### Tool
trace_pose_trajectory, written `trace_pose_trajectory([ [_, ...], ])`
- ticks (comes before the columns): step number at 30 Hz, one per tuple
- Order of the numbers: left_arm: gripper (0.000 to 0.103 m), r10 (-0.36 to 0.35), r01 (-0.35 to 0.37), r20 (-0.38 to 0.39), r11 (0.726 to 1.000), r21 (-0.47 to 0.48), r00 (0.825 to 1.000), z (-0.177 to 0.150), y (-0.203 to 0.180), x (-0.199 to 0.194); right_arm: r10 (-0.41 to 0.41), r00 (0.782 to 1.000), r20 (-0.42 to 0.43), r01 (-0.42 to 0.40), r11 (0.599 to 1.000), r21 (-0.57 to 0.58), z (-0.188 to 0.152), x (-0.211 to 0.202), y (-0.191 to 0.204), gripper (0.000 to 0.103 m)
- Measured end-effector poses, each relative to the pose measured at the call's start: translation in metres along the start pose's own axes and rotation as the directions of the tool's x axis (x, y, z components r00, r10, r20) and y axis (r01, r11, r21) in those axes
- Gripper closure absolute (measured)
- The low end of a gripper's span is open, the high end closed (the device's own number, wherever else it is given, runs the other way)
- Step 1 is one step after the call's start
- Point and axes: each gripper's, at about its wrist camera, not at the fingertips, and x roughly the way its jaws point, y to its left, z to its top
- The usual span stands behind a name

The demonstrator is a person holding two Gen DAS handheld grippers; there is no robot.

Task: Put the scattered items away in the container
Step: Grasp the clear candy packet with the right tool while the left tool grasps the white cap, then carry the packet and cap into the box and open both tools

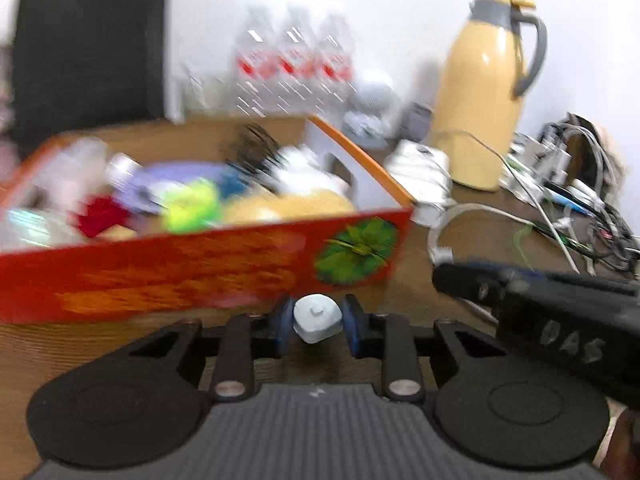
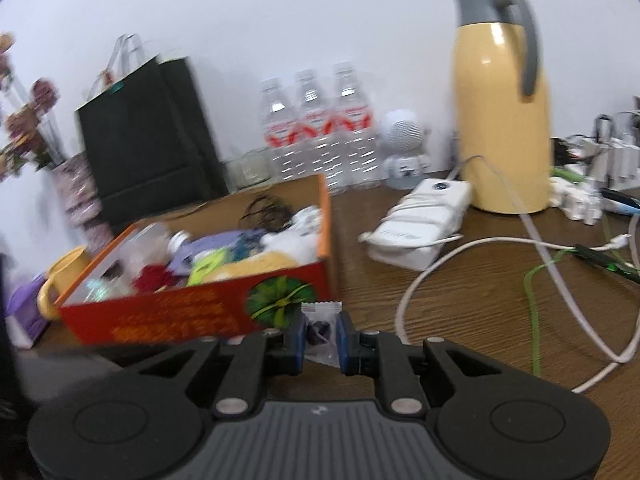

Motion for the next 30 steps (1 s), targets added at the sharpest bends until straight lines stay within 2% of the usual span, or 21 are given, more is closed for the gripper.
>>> trace_pose_trajectory([
  [4,0.076,0.08,-0.078,0.069,0.997,-0.029,0.994,-0.005,0.026,-0.048,0.044,0.999,-0.022,-0.045,0.999,-0.031,-0.011,-0.005,0.016,0.088],
  [8,0.076,0.152,-0.146,0.121,0.988,-0.059,0.981,-0.02,0.048,-0.093,0.09,0.996,0.025,-0.088,0.994,-0.068,-0.022,-0.036,0.04,0.088],
  [15,0.076,0.239,-0.227,0.166,0.97,-0.088,0.957,-0.081,0.055,-0.17,0.134,0.99,0.032,-0.127,0.976,-0.178,-0.069,-0.096,0.083,0.088],
  [18,0.076,0.253,-0.245,0.165,0.967,-0.068,0.953,-0.11,0.049,-0.193,0.143,0.988,0.049,-0.129,0.967,-0.219,-0.088,-0.124,0.093,0.088],
  [22,0.076,0.257,-0.25,0.176,0.966,-0.065,0.95,-0.129,0.047,-0.215,0.137,0.988,0.075,-0.115,0.962,-0.247,-0.105,-0.158,0.1,0.088],
  [25,0.076,0.243,-0.234,0.198,0.97,-0.067,0.95,-0.129,0.045,-0.226,0.147,0.985,0.093,-0.12,0.962,-0.245,-0.109,-0.174,0.103,0.088],
  [27,0.076,0.235,-0.228,0.211,0.972,-0.059,0.949,-0.125,0.043,-0.226,0.145,0.985,0.098,-0.116,0.961,-0.251,-0.106,-0.174,0.106,0.088],
  [30,0.076,0.202,-0.193,0.211,0.979,-0.064,0.956,-0.107,0.049,-0.216,0.144,0.986,0.088,-0.119,0.962,-0.248,-0.094,-0.163,0.108,0.088],
])
